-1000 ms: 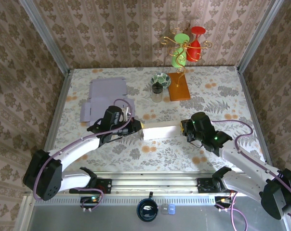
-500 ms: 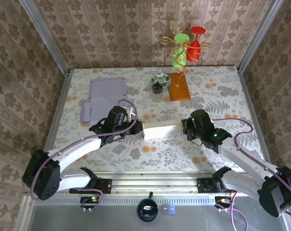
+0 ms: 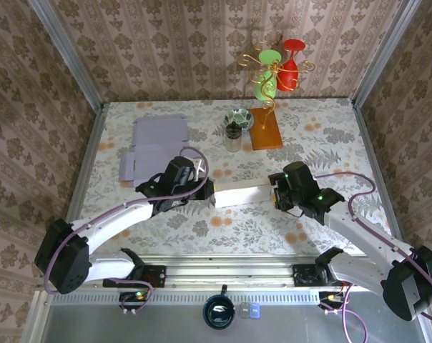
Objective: Fold the paper box
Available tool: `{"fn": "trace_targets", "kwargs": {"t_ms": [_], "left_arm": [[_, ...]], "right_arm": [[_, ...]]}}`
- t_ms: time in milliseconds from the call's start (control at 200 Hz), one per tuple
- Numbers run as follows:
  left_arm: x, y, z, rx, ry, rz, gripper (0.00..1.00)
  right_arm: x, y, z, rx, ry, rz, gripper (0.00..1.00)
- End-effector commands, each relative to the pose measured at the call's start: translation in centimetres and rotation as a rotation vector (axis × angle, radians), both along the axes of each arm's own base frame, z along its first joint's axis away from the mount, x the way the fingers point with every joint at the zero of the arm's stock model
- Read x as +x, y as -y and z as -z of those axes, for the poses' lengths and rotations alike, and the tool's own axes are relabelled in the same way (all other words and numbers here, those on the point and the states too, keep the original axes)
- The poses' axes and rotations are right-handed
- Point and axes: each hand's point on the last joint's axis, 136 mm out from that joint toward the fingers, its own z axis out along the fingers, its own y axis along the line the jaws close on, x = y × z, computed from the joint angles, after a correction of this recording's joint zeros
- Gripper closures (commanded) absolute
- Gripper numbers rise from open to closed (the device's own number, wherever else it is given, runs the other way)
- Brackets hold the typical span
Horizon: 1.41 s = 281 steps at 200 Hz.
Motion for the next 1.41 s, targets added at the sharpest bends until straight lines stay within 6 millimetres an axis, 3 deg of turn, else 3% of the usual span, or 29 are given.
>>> {"fn": "trace_targets", "kwargs": {"t_ms": [0, 190, 370, 595, 745, 930, 1010, 1075, 1145, 1230, 1275, 1400], "left_arm": [[-4.0, -2.7, 6.3, 0.229, -0.173, 0.058, 0.95], [-4.0, -2.3, 6.0, 0.246, -0.151, 0.069, 0.95], [-4.0, -1.7, 5.7, 0.251, -0.123, 0.074, 0.95], [-3.7, -0.8, 4.8, 0.262, -0.044, 0.092, 0.94], [-3.4, -0.3, 3.8, 0.239, -0.012, 0.083, 0.87], [-2.5, -0.3, 0.9, 0.144, 0.007, 0.016, 0.73], [-2.1, -0.5, 0.2, 0.075, -0.034, -0.026, 0.70], [-1.7, -0.9, 0.2, 0.028, -0.095, -0.071, 0.68], [-1.5, -1.3, 1.0, -0.011, -0.204, -0.118, 0.69], [-1.6, -1.6, 1.8, -0.050, -0.341, -0.175, 0.69], [-1.8, -1.4, 2.2, -0.075, -0.413, -0.197, 0.69], [-2.2, 0.0, 3.1, -0.141, -0.591, -0.254, 0.69]], "right_arm": [[-0.4, -0.6, -0.8, 0.025, 0.010, -0.041, 0.38], [0.0, -1.2, -2.3, 0.055, 0.040, -0.053, 0.35], [-0.5, -2.3, 0.2, 0.105, -0.041, -0.063, 0.34], [1.0, -1.7, 0.8, 0.073, 0.018, -0.064, 0.42], [1.6, -1.7, 2.4, 0.097, 0.060, -0.074, 0.52], [3.1, -0.4, 1.8, 0.067, 0.215, -0.060, 0.58], [2.8, 0.1, 2.4, 0.057, 0.193, -0.065, 0.57], [2.2, 0.2, 3.2, 0.052, 0.139, -0.078, 0.48], [0.8, 0.2, 4.3, 0.028, 0.025, -0.118, 0.38], [-1.3, 0.7, 4.7, -0.051, -0.106, -0.188, 0.35], [-1.8, 1.0, 4.4, -0.085, -0.136, -0.215, 0.34], [-1.0, 1.5, 1.7, -0.155, -0.044, -0.265, 0.34]]}}
